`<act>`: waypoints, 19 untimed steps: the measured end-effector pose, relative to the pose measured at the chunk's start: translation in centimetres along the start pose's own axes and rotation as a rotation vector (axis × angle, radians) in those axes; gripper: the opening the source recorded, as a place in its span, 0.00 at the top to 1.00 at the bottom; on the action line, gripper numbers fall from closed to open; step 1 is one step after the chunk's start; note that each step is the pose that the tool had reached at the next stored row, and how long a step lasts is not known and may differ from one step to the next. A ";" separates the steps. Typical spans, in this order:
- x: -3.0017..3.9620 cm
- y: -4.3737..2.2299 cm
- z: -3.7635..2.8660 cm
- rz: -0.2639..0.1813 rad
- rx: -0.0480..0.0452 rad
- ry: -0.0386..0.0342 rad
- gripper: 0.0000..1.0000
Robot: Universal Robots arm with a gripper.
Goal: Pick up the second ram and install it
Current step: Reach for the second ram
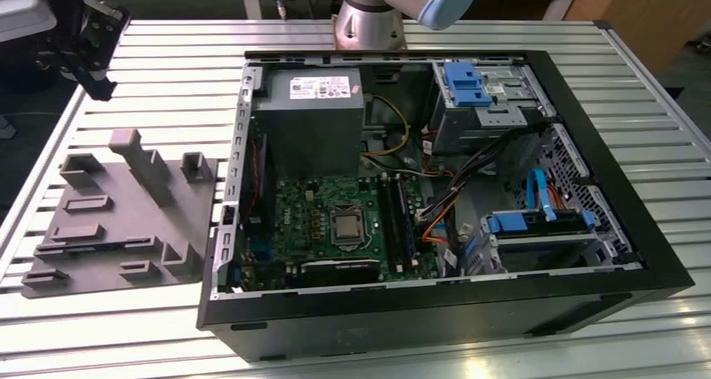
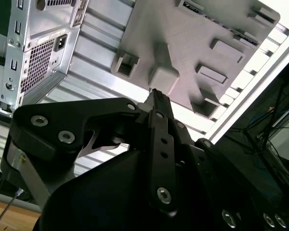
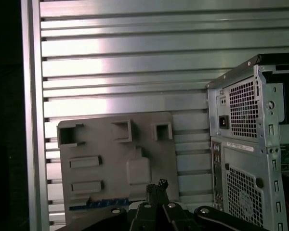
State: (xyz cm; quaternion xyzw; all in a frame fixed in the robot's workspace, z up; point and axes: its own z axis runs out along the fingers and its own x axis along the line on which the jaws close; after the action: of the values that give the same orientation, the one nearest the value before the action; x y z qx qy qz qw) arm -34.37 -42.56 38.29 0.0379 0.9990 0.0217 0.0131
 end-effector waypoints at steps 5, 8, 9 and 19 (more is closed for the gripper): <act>0.08 -0.13 0.00 0.000 0.0000 0.0000 0.89; 0.13 -0.20 0.01 0.000 0.0000 0.0000 0.89; 0.15 -0.22 0.01 0.000 0.0000 0.0000 0.89; 0.33 -0.39 0.01 0.000 0.0000 0.0000 0.89</act>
State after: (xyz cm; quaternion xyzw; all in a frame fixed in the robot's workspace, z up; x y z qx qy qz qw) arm -34.73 -42.92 38.25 0.0379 0.9990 0.0217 0.0131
